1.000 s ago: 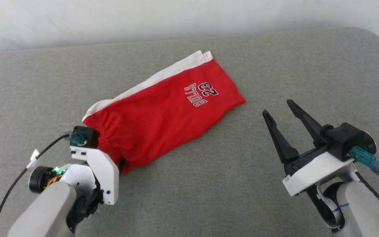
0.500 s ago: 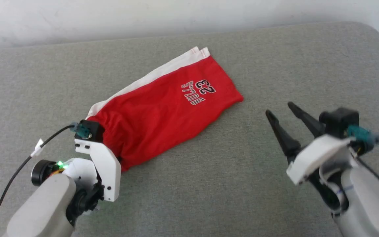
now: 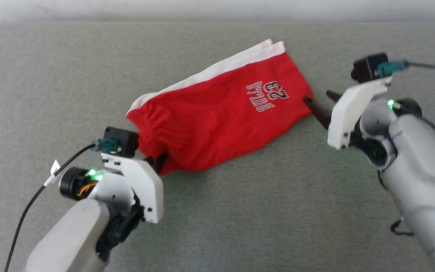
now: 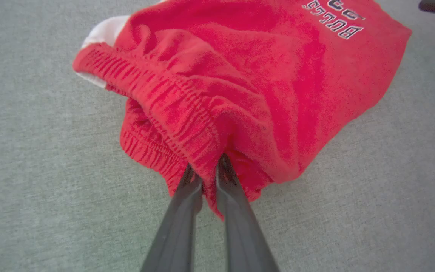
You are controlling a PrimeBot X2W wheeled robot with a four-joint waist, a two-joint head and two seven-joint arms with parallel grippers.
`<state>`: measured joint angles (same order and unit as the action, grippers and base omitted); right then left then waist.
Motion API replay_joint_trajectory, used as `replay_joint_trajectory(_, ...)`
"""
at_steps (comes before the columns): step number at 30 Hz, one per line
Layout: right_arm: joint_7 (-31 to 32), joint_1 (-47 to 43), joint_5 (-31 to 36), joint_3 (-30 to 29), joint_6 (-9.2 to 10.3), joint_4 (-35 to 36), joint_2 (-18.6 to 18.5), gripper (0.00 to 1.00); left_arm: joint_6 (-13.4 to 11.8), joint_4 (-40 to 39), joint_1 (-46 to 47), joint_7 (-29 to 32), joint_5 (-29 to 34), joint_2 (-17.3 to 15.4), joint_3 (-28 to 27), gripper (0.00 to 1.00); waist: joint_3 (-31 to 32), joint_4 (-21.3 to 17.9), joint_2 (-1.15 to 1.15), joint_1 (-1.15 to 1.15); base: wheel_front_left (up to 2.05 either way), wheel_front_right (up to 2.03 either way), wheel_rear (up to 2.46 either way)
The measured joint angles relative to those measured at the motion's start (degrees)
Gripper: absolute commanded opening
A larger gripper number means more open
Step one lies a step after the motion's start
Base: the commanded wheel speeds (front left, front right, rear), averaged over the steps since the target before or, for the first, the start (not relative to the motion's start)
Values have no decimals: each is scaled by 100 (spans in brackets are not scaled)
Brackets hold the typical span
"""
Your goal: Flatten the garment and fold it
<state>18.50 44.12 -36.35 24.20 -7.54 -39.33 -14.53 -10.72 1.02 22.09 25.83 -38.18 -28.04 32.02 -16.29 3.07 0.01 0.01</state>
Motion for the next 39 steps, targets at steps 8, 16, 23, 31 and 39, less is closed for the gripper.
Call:
replay_joint_trajectory(8,377,948,-198,349,1,-1234,59,100,3,-255,284,-151,194,245,179,0,-414,378,0,0,0,0,0)
replay_joint_trajectory(16,1232,1447,-666,840,21,-1532,-15,27,14,-211,318,-275,237,359,283,0,-661,626,-1,-2,0,0,0)
replay_joint_trajectory(23,1490,1467,-1022,1254,20,-1367,-104,0,15,-86,309,-352,183,355,261,0,-570,591,-1,0,0,0,0)
replay_joint_trajectory(31,534,1062,-1255,1627,16,-665,-517,0,16,-83,236,-526,180,193,157,0,-239,539,-1,-1,0,0,0)
replay_joint_trajectory(39,-86,-13,-1414,1875,1,525,-1104,0,-85,-386,-411,-434,135,-168,154,0,254,330,-1,-2,0,0,0)
